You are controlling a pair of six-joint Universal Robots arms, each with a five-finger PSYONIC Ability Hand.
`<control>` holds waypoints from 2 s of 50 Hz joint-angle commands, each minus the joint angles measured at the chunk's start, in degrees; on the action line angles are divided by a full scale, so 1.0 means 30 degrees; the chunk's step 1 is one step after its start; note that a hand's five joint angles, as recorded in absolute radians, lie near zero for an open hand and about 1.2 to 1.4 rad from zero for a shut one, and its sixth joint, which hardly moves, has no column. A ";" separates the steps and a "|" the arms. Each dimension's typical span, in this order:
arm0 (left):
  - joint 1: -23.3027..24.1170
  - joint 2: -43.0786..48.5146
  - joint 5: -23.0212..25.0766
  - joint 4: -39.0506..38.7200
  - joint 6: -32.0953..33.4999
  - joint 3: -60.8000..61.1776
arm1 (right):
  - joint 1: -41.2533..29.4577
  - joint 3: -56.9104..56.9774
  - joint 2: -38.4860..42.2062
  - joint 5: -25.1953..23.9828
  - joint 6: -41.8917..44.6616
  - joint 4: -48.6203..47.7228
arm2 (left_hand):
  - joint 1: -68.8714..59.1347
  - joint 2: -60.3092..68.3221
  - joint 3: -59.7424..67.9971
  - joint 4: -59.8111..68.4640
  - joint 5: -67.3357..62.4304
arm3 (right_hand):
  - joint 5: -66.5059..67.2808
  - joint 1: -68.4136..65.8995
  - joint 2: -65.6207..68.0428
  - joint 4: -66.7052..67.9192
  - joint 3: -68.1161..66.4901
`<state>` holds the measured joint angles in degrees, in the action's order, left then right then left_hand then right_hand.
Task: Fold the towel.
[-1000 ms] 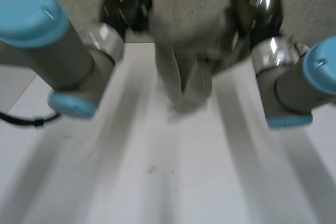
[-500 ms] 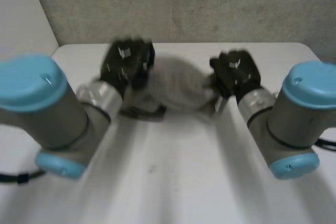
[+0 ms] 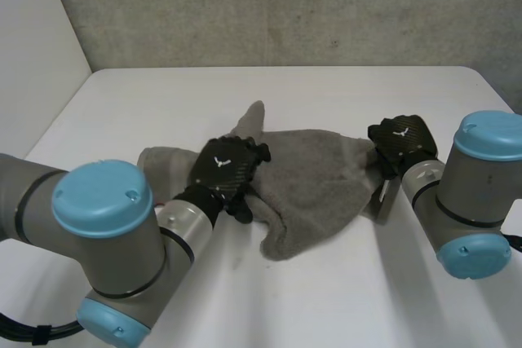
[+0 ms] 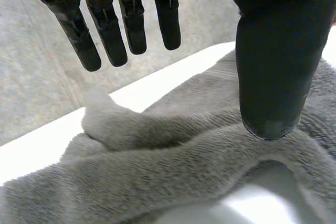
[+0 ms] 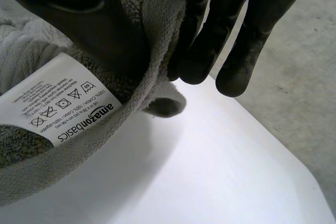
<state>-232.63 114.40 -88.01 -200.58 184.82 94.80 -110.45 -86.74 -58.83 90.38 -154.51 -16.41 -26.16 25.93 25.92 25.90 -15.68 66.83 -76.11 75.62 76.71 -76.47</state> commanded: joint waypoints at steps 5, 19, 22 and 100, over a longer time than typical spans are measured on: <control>-0.2696 -0.0839 0.0009 0.0240 0.0091 0.0419 | 0.0809 0.0202 0.0070 0.0253 0.0789 -0.0039 | -0.1076 0.1152 0.1154 0.1162 -0.1236 | 0.1058 -0.1297 0.1460 0.1095 -0.1178; -0.6158 -0.0752 0.0302 0.2758 0.3486 0.1473 | 0.1337 0.0583 0.0420 0.0253 0.0877 -0.0039 | -0.5951 0.6028 0.6029 0.6037 -0.6111 | 0.1058 -0.1297 0.1460 0.1095 -0.1178; -0.6217 -0.0693 0.0827 0.2848 0.3899 0.1708 | 0.1337 0.0583 0.0568 0.0253 0.0877 -0.0039 | -0.6069 0.6145 0.6146 0.6154 -0.6228 | 0.1058 -0.1297 0.1460 0.1095 -0.1178; -0.8502 0.6602 0.1709 0.2789 0.6126 -0.5234 | 0.1073 0.0085 0.1213 0.0136 0.1375 -0.0039 | -1.1675 1.1751 1.1753 1.1760 -1.1835 | 0.1058 -0.1297 0.1460 0.1095 -0.1178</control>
<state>-258.12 133.84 -82.95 -192.26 203.31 79.35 -107.22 -86.58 -55.24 90.78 -150.47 -16.58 -49.82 50.22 50.21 50.27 -39.08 66.83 -76.11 75.62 76.71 -76.47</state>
